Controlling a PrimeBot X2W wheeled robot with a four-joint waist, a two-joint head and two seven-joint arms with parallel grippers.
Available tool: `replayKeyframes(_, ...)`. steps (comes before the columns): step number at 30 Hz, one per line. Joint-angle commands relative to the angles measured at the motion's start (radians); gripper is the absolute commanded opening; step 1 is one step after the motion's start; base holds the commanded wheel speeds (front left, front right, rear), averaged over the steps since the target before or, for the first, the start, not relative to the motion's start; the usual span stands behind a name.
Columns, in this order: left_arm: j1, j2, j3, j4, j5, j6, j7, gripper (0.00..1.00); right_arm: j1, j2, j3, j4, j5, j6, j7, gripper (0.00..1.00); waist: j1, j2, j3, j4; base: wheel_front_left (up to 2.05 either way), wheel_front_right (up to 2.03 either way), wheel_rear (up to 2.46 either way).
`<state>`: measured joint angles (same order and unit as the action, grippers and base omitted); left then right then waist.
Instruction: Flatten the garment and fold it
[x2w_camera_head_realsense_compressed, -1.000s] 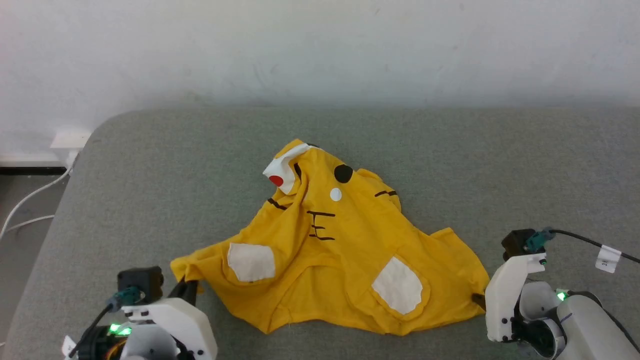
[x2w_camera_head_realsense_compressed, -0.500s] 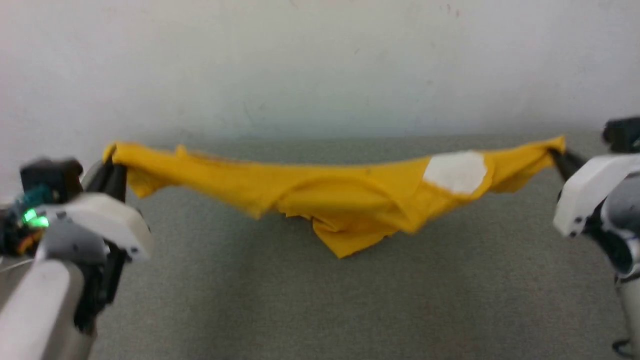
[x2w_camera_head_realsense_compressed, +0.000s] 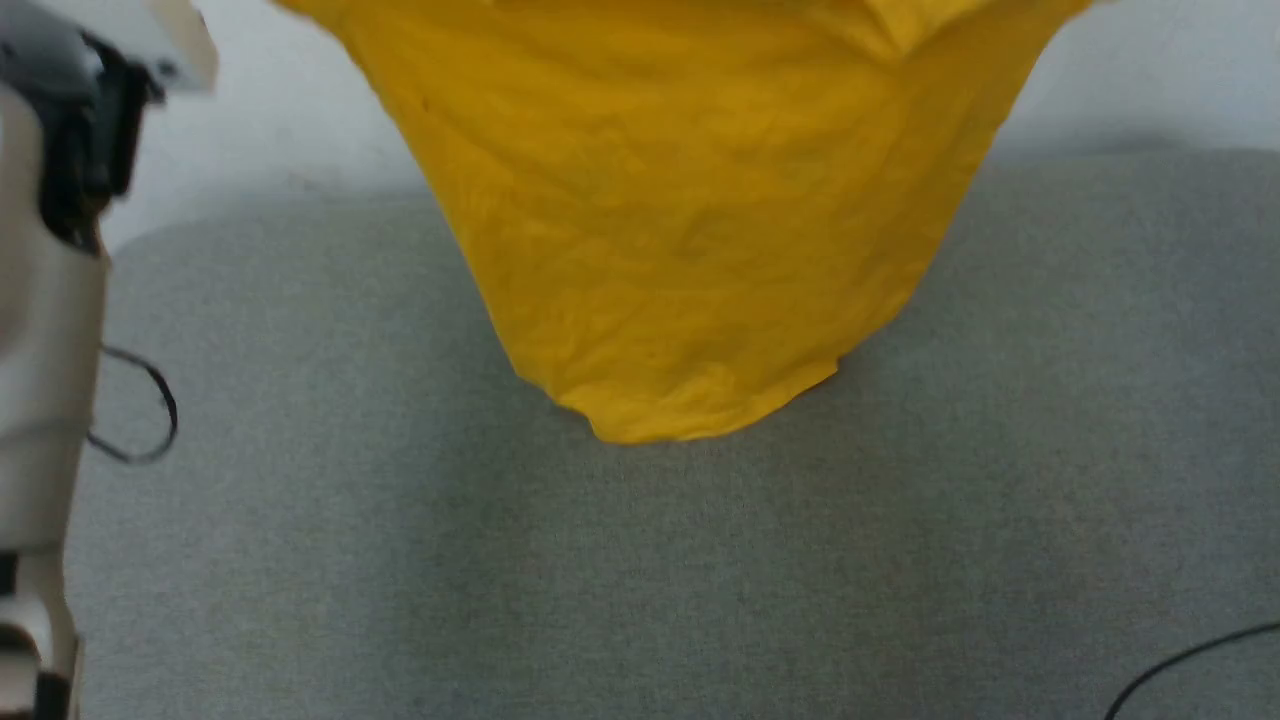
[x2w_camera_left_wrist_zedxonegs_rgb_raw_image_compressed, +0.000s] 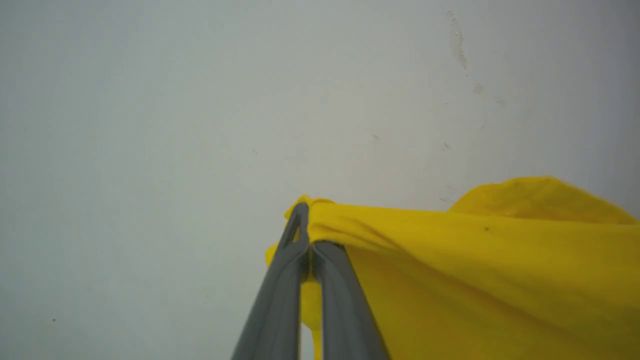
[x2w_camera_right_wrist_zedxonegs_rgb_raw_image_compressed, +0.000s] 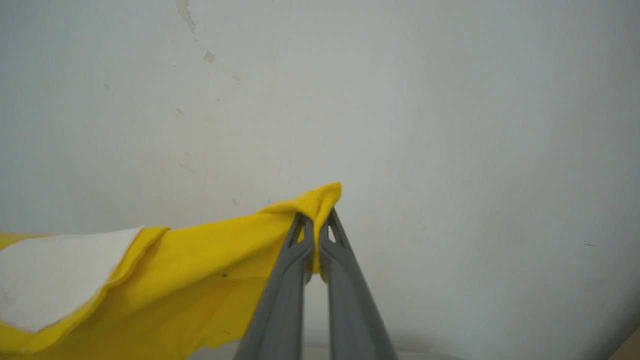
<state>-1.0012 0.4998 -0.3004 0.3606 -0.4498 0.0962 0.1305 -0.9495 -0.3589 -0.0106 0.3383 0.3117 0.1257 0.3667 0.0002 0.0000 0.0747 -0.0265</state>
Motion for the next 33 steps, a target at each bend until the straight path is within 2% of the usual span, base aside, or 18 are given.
replayKeyframes(1, -0.067, -0.013, -0.001, 0.047, 0.012, -0.007, -0.018, 0.00, -0.061, -0.003, 0.012, 0.037, -0.010, 0.005, -0.031, 0.00, -0.0002, 0.0000, 0.148, -0.030, 0.00, 0.00, 0.00)
replayKeyframes(10, -0.406, -0.050, -0.022, 0.292, 0.082, -0.023, -0.153, 0.00, -0.415, -0.031, 0.089, 0.246, -0.058, 0.005, -0.266, 0.00, -0.0002, 0.0000, 0.361, -0.029, 0.00, 0.00, 0.00)
replayKeyframes(17, -0.557, -0.072, -0.026, 0.440, 0.097, -0.033, -0.247, 0.00, -0.582, -0.020, 0.167, 0.373, -0.050, 0.005, -0.439, 0.00, -0.0002, 0.0000, 0.437, -0.024, 0.00, 0.00, 0.00)
replayKeyframes(25, -0.527, -0.110, -0.021, 0.600, 0.057, -0.065, -0.305, 0.00, -0.567, 0.021, 0.296, 0.535, 0.014, 0.005, -0.521, 0.00, -0.0002, 0.0000, 0.451, -0.024, 0.00, 0.00, 0.00)
replayKeyframes(33, -0.360, -0.142, 0.011, 0.724, -0.009, -0.111, -0.365, 0.00, -0.403, 0.069, 0.405, 0.661, 0.099, 0.005, -0.576, 0.00, -0.0002, 0.0000, 0.374, -0.025, 0.00, 0.00, 0.00)
